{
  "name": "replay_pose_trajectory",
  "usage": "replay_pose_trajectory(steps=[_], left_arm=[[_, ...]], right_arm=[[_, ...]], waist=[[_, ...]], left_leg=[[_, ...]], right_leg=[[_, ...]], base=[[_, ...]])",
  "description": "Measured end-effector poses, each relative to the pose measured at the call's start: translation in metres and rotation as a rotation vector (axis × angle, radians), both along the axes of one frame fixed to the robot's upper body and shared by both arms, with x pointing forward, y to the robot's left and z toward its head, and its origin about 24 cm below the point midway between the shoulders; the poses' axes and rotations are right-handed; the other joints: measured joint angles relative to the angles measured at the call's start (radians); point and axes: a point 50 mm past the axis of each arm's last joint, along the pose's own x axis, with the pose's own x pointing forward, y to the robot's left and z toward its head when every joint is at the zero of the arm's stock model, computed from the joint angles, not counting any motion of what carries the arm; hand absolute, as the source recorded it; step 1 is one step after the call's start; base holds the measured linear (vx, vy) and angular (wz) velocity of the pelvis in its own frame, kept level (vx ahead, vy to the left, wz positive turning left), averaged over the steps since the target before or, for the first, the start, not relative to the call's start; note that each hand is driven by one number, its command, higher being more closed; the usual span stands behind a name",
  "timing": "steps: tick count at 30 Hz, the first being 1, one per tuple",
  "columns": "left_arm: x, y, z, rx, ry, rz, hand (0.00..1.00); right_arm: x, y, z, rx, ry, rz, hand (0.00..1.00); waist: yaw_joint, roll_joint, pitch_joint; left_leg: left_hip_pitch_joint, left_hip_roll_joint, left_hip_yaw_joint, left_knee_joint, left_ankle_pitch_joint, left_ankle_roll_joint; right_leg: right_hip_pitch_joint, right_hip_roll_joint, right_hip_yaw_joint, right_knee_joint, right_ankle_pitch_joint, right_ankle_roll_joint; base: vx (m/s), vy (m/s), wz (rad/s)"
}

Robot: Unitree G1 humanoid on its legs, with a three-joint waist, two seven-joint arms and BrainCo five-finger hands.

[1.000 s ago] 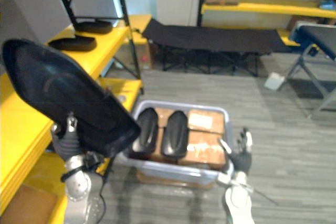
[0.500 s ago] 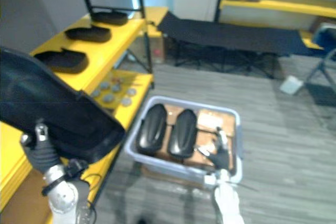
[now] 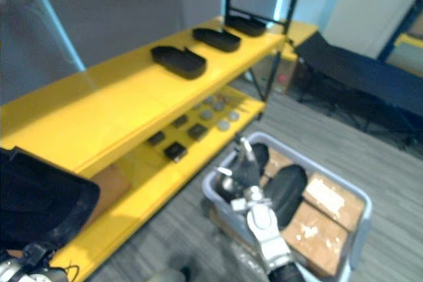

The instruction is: Walk over and take plastic housings, then place them on the shelf

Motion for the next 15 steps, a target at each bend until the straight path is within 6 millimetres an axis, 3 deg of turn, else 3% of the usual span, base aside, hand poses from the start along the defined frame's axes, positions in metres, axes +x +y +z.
replay_pose_trajectory(steps=[1,3,5,7,12,13,14,15], left_arm=[[0.002,-0.003,0.005,0.022,-0.026,-0.027,1.00],[0.002,-0.006,0.018,0.067,-0.084,-0.047,1.00],[0.006,-0.008,0.030,0.110,-0.148,-0.076,1.00],[0.019,-0.015,0.043,0.156,-0.225,-0.155,1.00],[0.044,-0.029,0.054,0.229,-0.258,-0.350,1.00],[0.054,-0.033,0.056,0.249,-0.267,-0.407,1.00],[0.063,-0.034,0.055,0.236,-0.276,-0.446,1.00],[0.067,-0.034,0.054,0.224,-0.275,-0.458,1.00]], right_arm=[[-0.002,-0.005,-0.004,-0.032,0.022,-0.023,0.00],[-0.002,-0.009,-0.003,-0.060,0.018,-0.049,0.00],[-0.002,-0.014,0.000,-0.043,0.007,-0.077,0.00],[-0.004,-0.025,0.005,-0.033,-0.014,-0.122,0.00],[-0.018,-0.053,0.014,-0.026,-0.087,-0.211,0.00],[-0.022,-0.061,0.018,-0.030,-0.116,-0.238,0.00],[-0.023,-0.064,0.021,-0.035,-0.140,-0.237,0.00],[-0.023,-0.064,0.022,-0.040,-0.146,-0.228,0.00]], waist=[[0.002,0.003,0.000],[0.003,-0.005,0.003],[0.003,0.005,0.015],[-0.008,0.011,0.018],[-0.080,0.008,0.021],[-0.094,0.010,0.022],[-0.108,0.016,0.029],[-0.111,0.016,0.029]], left_leg=[[0.000,-0.009,-0.003,-0.020,0.021,-0.010],[0.000,-0.032,-0.011,-0.049,0.045,0.000],[0.001,-0.044,-0.012,-0.065,0.054,0.008],[0.007,-0.050,-0.014,-0.094,0.065,0.013],[0.037,-0.066,-0.094,-0.184,0.136,0.025],[0.036,-0.064,-0.134,-0.206,0.157,0.029],[0.034,-0.064,-0.166,-0.225,0.179,0.031],[0.034,-0.064,-0.176,-0.230,0.185,0.029]], right_leg=[[0.000,-0.014,-0.012,0.014,-0.001,-0.002],[-0.008,-0.033,-0.013,0.023,-0.004,-0.010],[-0.022,-0.053,-0.007,0.050,-0.002,-0.013],[-0.048,-0.069,0.049,0.091,0.009,-0.028],[-0.108,-0.083,0.259,0.234,0.031,-0.062],[-0.133,-0.078,0.326,0.284,0.005,-0.086],[-0.138,-0.049,0.374,0.271,-0.098,-0.092],[-0.136,-0.035,0.381,0.246,-0.125,-0.093]], base=[[-0.03,0.061,0.56],[-0.01,0.134,0.36],[-0.03,0.129,0.14],[-0.02,0.093,0.05],[0.04,0.056,0.45],[0.08,-0.057,0.86],[0.05,-0.094,0.82],[0.01,-0.129,0.58]])
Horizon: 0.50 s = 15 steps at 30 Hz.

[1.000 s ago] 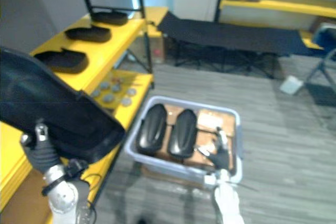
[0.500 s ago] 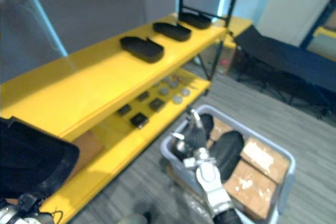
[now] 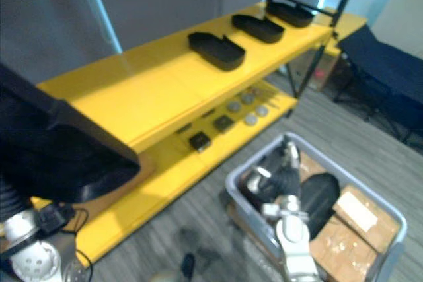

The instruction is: Walk over and take plastic housings, then place them on the shelf

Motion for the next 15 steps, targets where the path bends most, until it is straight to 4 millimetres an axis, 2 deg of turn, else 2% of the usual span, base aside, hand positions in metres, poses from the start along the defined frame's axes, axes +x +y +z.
replay_pose_trajectory(steps=[1,2,3,4,5,7,8,9,11,13,15], left_arm=[[0.007,-0.001,-0.004,-0.021,0.018,-0.014,1.00],[0.009,-0.001,-0.006,-0.034,0.028,-0.015,1.00],[0.010,-0.002,-0.011,-0.048,0.048,-0.018,1.00],[0.009,-0.005,-0.018,-0.067,0.077,-0.024,1.00],[0.008,-0.009,-0.022,-0.076,0.101,-0.036,1.00],[0.005,-0.011,-0.027,-0.073,0.134,-0.040,1.00],[0.002,-0.011,-0.031,-0.077,0.156,-0.035,1.00],[0.001,-0.010,-0.032,-0.077,0.165,-0.034,1.00],[-0.001,-0.012,-0.036,-0.077,0.185,-0.045,1.00],[-0.001,-0.016,-0.038,-0.073,0.201,-0.068,1.00],[-0.003,-0.015,-0.040,-0.068,0.215,-0.069,1.00]], right_arm=[[0.002,0.002,0.003,-0.008,-0.013,0.027,0.00],[0.005,0.005,0.006,-0.012,-0.030,0.051,0.00],[0.006,0.006,0.009,-0.021,-0.046,0.066,0.00],[0.009,0.004,0.013,-0.039,-0.060,0.077,0.00],[0.009,0.001,0.015,-0.059,-0.067,0.084,0.00],[0.006,-0.003,0.015,-0.074,-0.060,0.080,0.00],[0.002,-0.005,0.013,-0.076,-0.051,0.072,0.00],[-0.001,-0.007,0.012,-0.075,-0.045,0.066,0.00],[-0.013,-0.016,0.007,-0.074,-0.019,0.041,0.00],[-0.015,-0.020,0.006,-0.074,-0.012,0.028,0.00],[-0.016,-0.018,0.006,-0.068,-0.025,0.032,0.00]], waist=[[0.007,-0.005,0.006],[0.010,-0.016,0.012],[0.010,-0.018,0.014],[0.013,0.009,0.030],[0.012,0.038,0.047],[0.009,0.066,0.054],[0.004,0.074,0.052],[-0.002,0.077,0.054],[-0.032,0.078,0.053],[-0.031,0.079,0.051],[-0.016,0.080,0.049]], left_leg=[[-0.002,-0.003,-0.004,0.004,0.004,-0.006],[-0.009,-0.014,0.000,0.013,0.007,-0.010],[-0.019,-0.018,-0.006,0.026,0.008,-0.014],[-0.025,-0.006,-0.009,0.028,0.015,-0.025],[-0.029,0.006,-0.017,0.028,0.023,-0.036],[-0.032,0.024,-0.017,0.022,0.031,-0.047],[-0.036,0.039,0.004,0.021,0.026,-0.040],[-0.034,0.047,0.029,0.022,0.022,-0.036],[-0.034,0.086,0.185,0.039,0.017,-0.031],[-0.034,0.093,0.236,0.045,0.024,-0.025],[-0.035,0.088,0.259,0.045,0.037,-0.024]], right_leg=[[0.001,0.033,0.009,-0.065,-0.014,-0.003],[-0.003,0.054,0.009,-0.115,0.000,0.001],[0.016,0.057,-0.012,-0.137,-0.005,0.023],[0.022,0.076,-0.010,-0.156,0.000,0.039],[0.029,0.096,-0.016,-0.168,0.000,0.040],[0.033,0.110,-0.022,-0.168,-0.012,0.054],[0.038,0.122,-0.031,-0.164,-0.017,0.048],[0.049,0.124,-0.046,-0.163,-0.020,0.046],[0.078,0.119,-0.112,-0.141,-0.041,0.052],[0.076,0.105,-0.132,-0.115,-0.060,0.058],[0.064,0.091,-0.129,-0.094,-0.079,0.066]], base=[[-0.03,-0.152,0.28],[-0.06,-0.166,0.25],[-0.06,-0.165,0.20],[-0.12,-0.163,0.23],[-0.10,-0.118,0.15],[-0.15,-0.099,0.17],[-0.15,-0.098,0.23],[-0.08,-0.080,0.53],[-0.05,-0.043,0.77],[-0.02,0.012,0.43],[-0.01,0.041,0.13]])
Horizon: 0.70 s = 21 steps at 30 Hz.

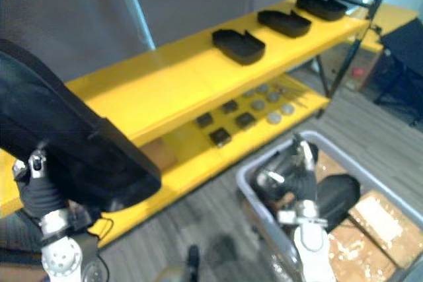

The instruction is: Walk over and take plastic housings, then place them on the shelf

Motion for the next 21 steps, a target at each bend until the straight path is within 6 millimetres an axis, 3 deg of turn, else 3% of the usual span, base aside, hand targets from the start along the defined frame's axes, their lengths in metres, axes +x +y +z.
replay_pose_trajectory(steps=[3,6,7,9,10,11,12,13,14,16,19,21], left_arm=[[-0.002,0.002,-0.001,0.011,0.010,-0.001,1.00],[-0.002,0.005,0.002,0.039,-0.003,-0.009,1.00],[0.002,0.003,0.005,0.048,-0.019,-0.031,1.00],[0.006,0.001,0.010,0.067,-0.044,-0.056,1.00],[0.009,0.002,0.015,0.089,-0.062,-0.066,1.00],[0.011,0.003,0.018,0.110,-0.070,-0.070,1.00],[0.013,0.003,0.020,0.119,-0.071,-0.073,1.00],[0.015,0.002,0.022,0.147,-0.075,-0.075,1.00],[0.019,0.002,0.025,0.157,-0.082,-0.082,1.00],[0.023,0.001,0.030,0.165,-0.099,-0.093,1.00],[0.033,0.002,0.030,0.153,-0.090,-0.103,1.00],[0.035,0.003,0.022,0.122,-0.049,-0.109,1.00]], right_arm=[[0.000,0.008,0.000,0.018,-0.021,0.021,0.00],[0.005,0.009,0.003,0.037,-0.041,0.008,0.00],[0.006,0.008,0.004,0.037,-0.049,0.001,0.00],[0.006,0.004,0.005,0.032,-0.055,-0.028,0.00],[0.008,0.005,0.007,0.020,-0.062,-0.025,0.00],[0.013,0.008,0.008,0.018,-0.068,-0.014,0.00],[0.016,0.008,0.008,0.015,-0.070,-0.013,0.00],[0.019,0.009,0.008,0.016,-0.077,-0.010,0.00],[0.020,0.008,0.009,0.016,-0.088,-0.012,0.00],[0.021,0.008,0.012,0.025,-0.105,-0.006,0.00],[0.020,0.005,0.018,0.046,-0.129,0.029,0.00],[0.020,0.006,0.023,0.058,-0.153,0.065,0.00]], waist=[[0.009,-0.022,-0.008],[0.023,-0.062,-0.012],[0.020,-0.068,-0.011],[0.013,-0.067,-0.017],[0.013,-0.075,-0.017],[0.010,-0.083,-0.015],[0.005,-0.085,-0.014],[-0.006,-0.085,-0.015],[-0.010,-0.082,-0.015],[-0.017,-0.071,-0.014],[-0.031,-0.072,-0.014],[-0.041,-0.075,-0.016]], left_leg=[[-0.014,-0.033,0.002,-0.004,0.010,0.005],[-0.018,-0.077,-0.003,-0.007,-0.003,0.012],[-0.016,-0.101,-0.031,-0.007,-0.013,0.025],[-0.012,-0.115,-0.062,-0.008,-0.018,0.036],[-0.001,-0.121,-0.073,-0.013,-0.026,0.047],[0.023,-0.133,-0.093,-0.021,-0.035,0.061],[0.040,-0.135,-0.107,-0.027,-0.039,0.067],[0.058,-0.132,-0.144,-0.027,-0.051,0.081],[0.073,-0.120,-0.174,-0.024,-0.065,0.085],[0.084,-0.100,-0.213,-0.023,-0.080,0.079],[0.107,-0.087,-0.273,-0.022,-0.106,0.067],[0.106,-0.083,-0.307,0.015,-0.144,0.047]], right_leg=[[0.002,-0.035,-0.032,0.005,-0.012,0.012],[0.021,-0.073,-0.072,0.013,0.002,0.038],[0.009,-0.107,-0.075,0.107,0.008,0.031],[-0.041,-0.147,-0.038,0.256,0.033,-0.008],[-0.096,-0.183,0.017,0.391,0.073,-0.053],[-0.148,-0.212,0.075,0.509,0.153,-0.091],[-0.172,-0.220,0.105,0.566,0.216,-0.092],[-0.226,-0.220,0.163,0.660,0.215,-0.087],[-0.268,-0.186,0.199,0.677,0.091,-0.084],[-0.314,-0.115,0.223,0.554,0.013,-0.080],[-0.355,-0.028,0.311,0.243,0.014,-0.068],[-0.373,-0.006,0.349,0.108,0.063,-0.057]], base=[[0.04,0.052,0.26],[0.13,0.084,0.41],[0.14,0.102,0.70],[0.13,0.112,0.70],[0.20,0.108,0.53],[0.22,0.098,0.49],[0.27,0.073,0.52],[0.28,0.045,0.60],[0.28,0.030,0.61],[0.25,0.019,0.62],[0.20,-0.088,0.59],[0.18,-0.204,0.56]])
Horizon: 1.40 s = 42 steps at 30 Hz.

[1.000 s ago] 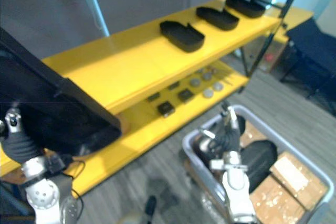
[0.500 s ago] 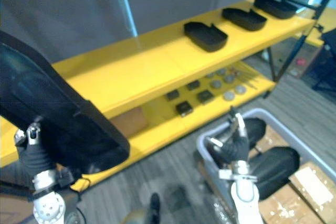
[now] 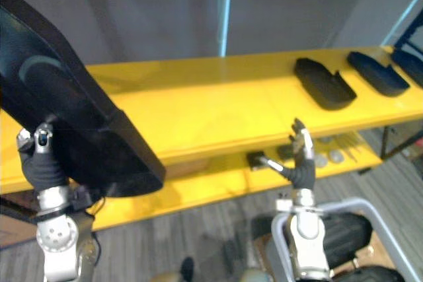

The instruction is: Walk over and take plastic housings, then place them on the shelf

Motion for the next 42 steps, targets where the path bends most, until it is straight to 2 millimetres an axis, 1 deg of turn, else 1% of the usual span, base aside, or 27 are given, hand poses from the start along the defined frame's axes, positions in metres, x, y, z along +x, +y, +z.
replay_pose_trajectory(steps=[1,2,3,4,5,6,8,9,11,13,18,19,20,21,23,24,26,29,31,32,33,34,36,38,39,41,42], left_arm=[[0.000,-0.001,-0.003,-0.009,0.016,-0.002,1.00],[0.000,-0.002,-0.005,-0.010,0.027,-0.008,1.00],[-0.001,-0.005,-0.009,-0.011,0.047,-0.023,1.00],[-0.002,-0.012,-0.016,-0.036,0.073,-0.048,1.00],[-0.003,-0.017,-0.019,-0.047,0.082,-0.066,1.00],[-0.004,-0.024,-0.023,-0.066,0.098,-0.091,1.00],[-0.004,-0.029,-0.025,-0.096,0.100,-0.100,1.00],[-0.004,-0.029,-0.025,-0.103,0.098,-0.097,1.00],[-0.003,-0.029,-0.025,-0.106,0.093,-0.098,1.00],[-0.002,-0.030,-0.023,-0.106,0.084,-0.102,1.00],[0.005,-0.034,-0.013,-0.084,0.040,-0.107,1.00],[0.006,-0.034,-0.012,-0.071,0.036,-0.102,1.00],[0.008,-0.035,-0.010,-0.054,0.035,-0.107,1.00],[0.009,-0.036,-0.010,-0.042,0.039,-0.110,1.00],[0.012,-0.036,-0.011,0.024,0.090,-0.125,1.00],[0.013,-0.037,-0.011,0.051,0.105,-0.129,1.00],[0.021,-0.039,-0.008,0.134,0.134,-0.135,1.00],[0.042,-0.043,-0.003,0.208,0.178,-0.180,1.00],[0.065,-0.047,-0.005,0.232,0.255,-0.208,1.00],[0.072,-0.047,-0.008,0.232,0.287,-0.210,1.00],[0.085,-0.044,-0.014,0.222,0.356,-0.208,1.00],[0.095,-0.038,-0.021,0.199,0.426,-0.205,1.00],[0.106,-0.031,-0.032,0.179,0.519,-0.195,1.00],[0.121,-0.016,-0.044,0.164,0.643,-0.151,1.00],[0.124,-0.012,-0.047,0.157,0.670,-0.144,1.00],[0.136,0.004,-0.054,0.109,0.765,-0.113,1.00],[0.139,0.007,-0.054,0.103,0.781,-0.103,1.00]], right_arm=[[0.000,0.001,0.002,-0.003,-0.010,0.016,0.00],[-0.001,0.002,0.004,-0.008,-0.017,0.028,0.00],[-0.003,0.003,0.007,-0.018,-0.027,0.045,0.00],[-0.003,0.001,0.009,-0.030,-0.031,0.055,0.00],[-0.003,0.000,0.010,-0.029,-0.036,0.057,0.00],[-0.001,-0.002,0.012,-0.023,-0.041,0.062,0.00],[0.003,-0.004,0.015,0.008,-0.047,0.064,0.00],[0.004,-0.004,0.016,0.010,-0.050,0.062,0.00],[0.005,-0.004,0.017,0.015,-0.055,0.056,0.00],[0.004,-0.004,0.019,0.021,-0.065,0.044,0.00],[0.006,0.000,0.039,0.042,-0.151,0.060,0.00],[0.005,-0.001,0.042,0.059,-0.163,0.054,0.00],[0.001,-0.001,0.044,0.082,-0.174,0.048,0.00],[-0.001,-0.001,0.043,0.091,-0.174,0.042,0.00],[-0.009,0.003,0.037,0.136,-0.154,0.033,0.00],[-0.011,0.003,0.036,0.142,-0.151,0.030,0.00],[-0.016,0.003,0.035,0.155,-0.149,0.016,0.00],[-0.018,0.009,0.037,0.148,-0.153,0.029,0.00],[-0.019,0.014,0.041,0.146,-0.170,0.053,0.00],[-0.019,0.014,0.041,0.146,-0.170,0.057,0.00],[-0.019,0.015,0.041,0.145,-0.170,0.062,0.00],[-0.018,0.017,0.040,0.144,-0.168,0.081,0.00],[-0.021,0.020,0.039,0.143,-0.158,0.103,0.00],[-0.027,0.024,0.037,0.131,-0.127,0.146,0.00],[-0.028,0.025,0.036,0.130,-0.117,0.156,0.00],[-0.030,0.030,0.031,0.155,-0.065,0.227,0.00],[-0.031,0.031,0.029,0.164,-0.054,0.242,0.00]], waist=[[0.000,-0.007,-0.003],[0.000,-0.018,-0.009],[0.003,-0.052,-0.034],[0.002,-0.022,-0.048],[0.001,-0.004,-0.052],[0.013,0.028,-0.065],[0.008,0.056,-0.076],[0.008,0.058,-0.073],[0.010,0.043,-0.060],[0.010,0.037,-0.057],[0.009,0.043,-0.052],[0.006,0.043,-0.052],[0.000,0.045,-0.053],[-0.006,0.047,-0.053],[-0.022,0.048,-0.054],[-0.024,0.050,-0.056],[-0.037,0.051,-0.057],[-0.062,0.056,-0.061],[-0.078,0.065,-0.067],[-0.080,0.068,-0.069],[-0.090,0.072,-0.071],[-0.097,0.076,-0.073],[-0.108,0.079,-0.075],[-0.137,0.080,-0.076],[-0.141,0.080,-0.076],[-0.168,0.082,-0.076],[-0.178,0.083,-0.075]], left_leg=[[-0.002,-0.004,-0.008,0.020,-0.024,-0.014],[-0.001,-0.012,-0.016,0.032,-0.042,-0.022],[0.005,-0.026,-0.013,0.039,-0.068,-0.042],[0.000,0.017,0.029,0.053,-0.079,-0.056],[0.002,0.043,0.044,0.052,-0.081,-0.071],[0.002,0.071,0.047,0.049,-0.080,-0.093],[0.023,0.098,0.082,0.032,-0.074,-0.107],[0.031,0.101,0.095,0.037,-0.074,-0.107],[0.034,0.098,0.119,0.105,-0.080,-0.114],[0.035,0.093,0.126,0.127,-0.080,-0.114],[0.067,0.088,0.175,0.072,-0.080,-0.114],[0.084,0.088,0.200,0.048,-0.082,-0.111],[0.092,0.088,0.224,0.029,-0.093,-0.098],[0.089,0.088,0.229,0.026,-0.098,-0.097],[0.089,0.087,0.270,0.026,-0.100,-0.093],[0.088,0.087,0.278,0.025,-0.101,-0.093],[0.087,0.085,0.297,0.020,-0.100,-0.092],[0.088,0.087,0.321,0.018,-0.100,-0.092],[0.088,0.090,0.333,0.015,-0.100,-0.092],[0.089,0.091,0.336,0.014,-0.100,-0.092],[0.094,0.093,0.351,0.012,-0.100,-0.092],[0.106,0.096,0.371,0.002,-0.099,-0.092],[0.120,0.099,0.390,-0.005,-0.100,-0.092],[0.130,0.101,0.416,-0.011,-0.100,-0.092],[0.133,0.102,0.424,-0.012,-0.100,-0.092],[0.143,0.103,0.447,-0.017,-0.100,-0.092],[0.142,0.102,0.449,-0.018,-0.100,-0.092]], right_leg=[[0.010,0.010,0.015,-0.044,0.030,-0.007],[0.022,0.010,0.022,-0.062,0.042,-0.006],[0.045,0.001,0.049,-0.100,0.118,0.031],[0.073,0.022,0.010,-0.120,0.125,0.024],[0.086,0.040,-0.001,-0.140,0.133,0.020],[0.115,0.068,-0.022,-0.180,0.154,0.007],[0.152,0.093,-0.049,-0.206,0.153,-0.003],[0.167,0.096,-0.049,-0.208,0.151,-0.006],[0.218,0.092,-0.049,-0.210,0.146,-0.015],[0.238,0.086,-0.047,-0.212,0.145,-0.015],[0.235,0.080,-0.020,-0.237,0.144,-0.015],[0.234,0.080,-0.007,-0.246,0.143,-0.013],[0.229,0.080,0.007,-0.257,0.136,-0.002],[0.224,0.081,0.010,-0.262,0.137,0.007],[0.209,0.081,0.041,-0.276,0.146,0.010],[0.205,0.081,0.048,-0.282,0.151,0.009],[0.197,0.081,0.066,-0.294,0.167,0.015],[0.196,0.088,0.088,-0.323,0.195,0.016],[0.192,0.096,0.099,-0.335,0.206,0.015],[0.191,0.097,0.102,-0.335,0.206,0.015],[0.188,0.100,0.114,-0.335,0.208,0.014],[0.184,0.106,0.132,-0.335,0.211,0.011],[0.183,0.111,0.152,-0.335,0.213,0.011],[0.179,0.113,0.175,-0.335,0.215,0.010],[0.175,0.113,0.182,-0.335,0.217,0.009],[0.169,0.116,0.207,-0.335,0.222,0.011],[0.166,0.116,0.209,-0.335,0.223,0.011]], base=[[0.13,-0.190,0.44],[0.16,-0.242,0.47],[0.23,-0.323,0.66],[0.24,-0.317,0.59],[0.25,-0.270,0.43],[0.27,-0.209,0.22],[0.32,-0.191,0.33],[0.21,-0.088,0.23],[0.13,-0.023,0.15],[0.10,0.007,0.20],[0.02,0.022,-0.09],[-0.05,0.025,-0.44],[-0.06,0.027,-0.38],[-0.08,0.028,-0.37],[-0.07,0.031,-0.42],[-0.05,0.025,-0.39],[-0.02,0.021,-0.26],[0.02,0.012,-0.23],[0.04,-0.013,-0.18],[0.03,-0.006,-0.14],[0.02,0.000,-0.32],[0.02,-0.002,-0.38],[0.01,-0.001,-0.36],[-0.01,0.006,-0.31],[-0.02,0.009,-0.36],[-0.04,0.004,-0.32],[-0.05,-0.003,-0.21]])
